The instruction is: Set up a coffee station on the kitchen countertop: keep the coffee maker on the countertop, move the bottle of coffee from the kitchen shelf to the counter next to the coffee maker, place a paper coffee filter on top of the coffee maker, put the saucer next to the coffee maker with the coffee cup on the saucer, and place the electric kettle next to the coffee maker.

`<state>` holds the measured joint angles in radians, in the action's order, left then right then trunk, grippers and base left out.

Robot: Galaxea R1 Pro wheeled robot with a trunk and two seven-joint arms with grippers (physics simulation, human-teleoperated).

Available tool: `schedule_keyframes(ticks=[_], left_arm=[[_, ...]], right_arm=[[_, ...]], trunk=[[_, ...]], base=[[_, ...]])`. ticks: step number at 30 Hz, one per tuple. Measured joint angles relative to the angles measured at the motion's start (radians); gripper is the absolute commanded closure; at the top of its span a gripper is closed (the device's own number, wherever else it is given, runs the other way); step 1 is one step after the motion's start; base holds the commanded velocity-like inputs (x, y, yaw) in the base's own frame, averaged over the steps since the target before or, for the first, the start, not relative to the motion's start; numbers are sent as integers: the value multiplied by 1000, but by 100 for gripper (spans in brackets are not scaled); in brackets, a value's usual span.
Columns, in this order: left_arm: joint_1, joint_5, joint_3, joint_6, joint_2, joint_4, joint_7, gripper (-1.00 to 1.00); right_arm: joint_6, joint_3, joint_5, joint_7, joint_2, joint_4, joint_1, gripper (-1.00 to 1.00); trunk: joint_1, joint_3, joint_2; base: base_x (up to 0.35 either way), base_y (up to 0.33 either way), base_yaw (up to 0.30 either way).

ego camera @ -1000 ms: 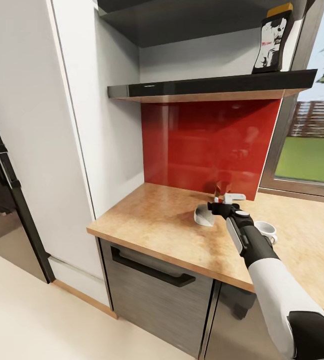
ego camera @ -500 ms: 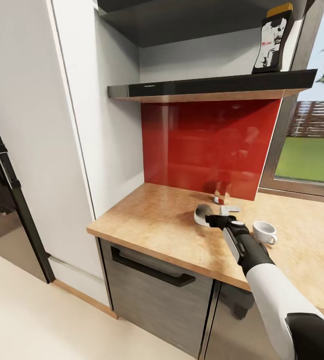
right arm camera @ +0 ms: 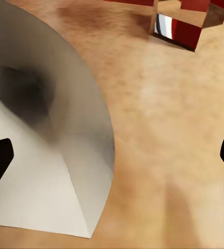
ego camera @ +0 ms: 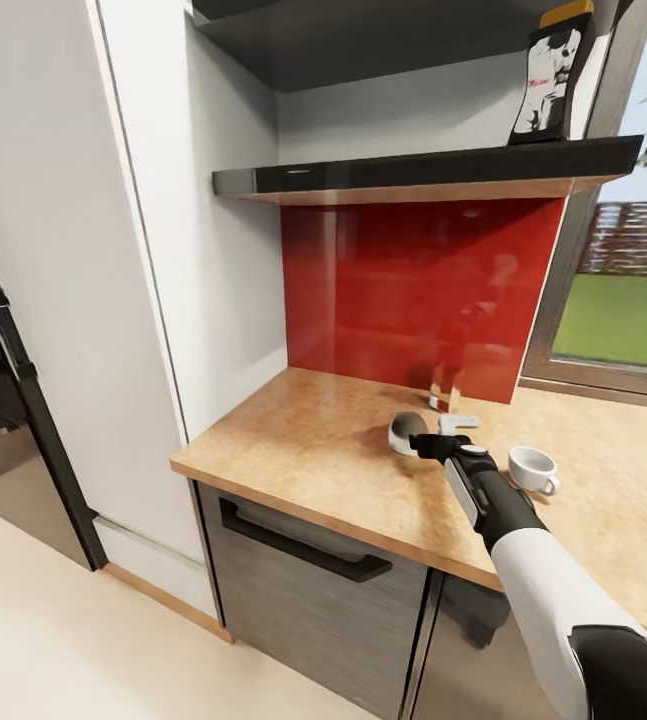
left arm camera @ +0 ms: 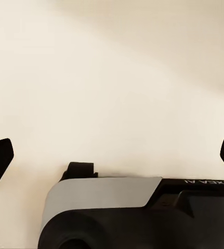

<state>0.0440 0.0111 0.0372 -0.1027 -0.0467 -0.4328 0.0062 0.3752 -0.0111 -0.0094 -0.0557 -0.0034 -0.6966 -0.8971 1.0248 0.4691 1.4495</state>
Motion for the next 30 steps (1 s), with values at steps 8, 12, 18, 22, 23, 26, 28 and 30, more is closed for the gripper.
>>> schedule_keyframes(ticks=[8,12,18,22,23,26,28,30], left_arm=[[0,0,0,0,0,0,0,-100],[0,0,0,0,0,0,0,-100],[-1,0,0,0,0,0,0,-100],[-1,0,1,0,0,0,0,-100],[-1,0,1,0,0,0,0,-100],[0,0,1,0,0,0,0,-100],[0,0,1,0,0,0,0,-100],[0,0,1,0,-1,0,0,-100]], right_arm=[[0,0,0,1,0,9,0,-100],[0,1,0,1,0,32,0,-100],[0,2,0,1,0,38,0,-100],[0,3,0,1,0,40,0,-100],[0,3,0,1,0,40,0,-100],[0,3,0,3,0,40,0,-100],[0,3,0,4,0,40,0,-100],[0,3,-1,5,1,40,0,-100]], trunk=[[0,0,0],[0,0,0],[0,0,0],[0,0,0],[0,0,0],[0,0,0],[0,0,0],[0,0,0]], base=[[22,0,0],[98,0,0],[23,0,0],[5,0,0],[2,0,0],[1,0,0],[0,0,0],[0,0,0]])
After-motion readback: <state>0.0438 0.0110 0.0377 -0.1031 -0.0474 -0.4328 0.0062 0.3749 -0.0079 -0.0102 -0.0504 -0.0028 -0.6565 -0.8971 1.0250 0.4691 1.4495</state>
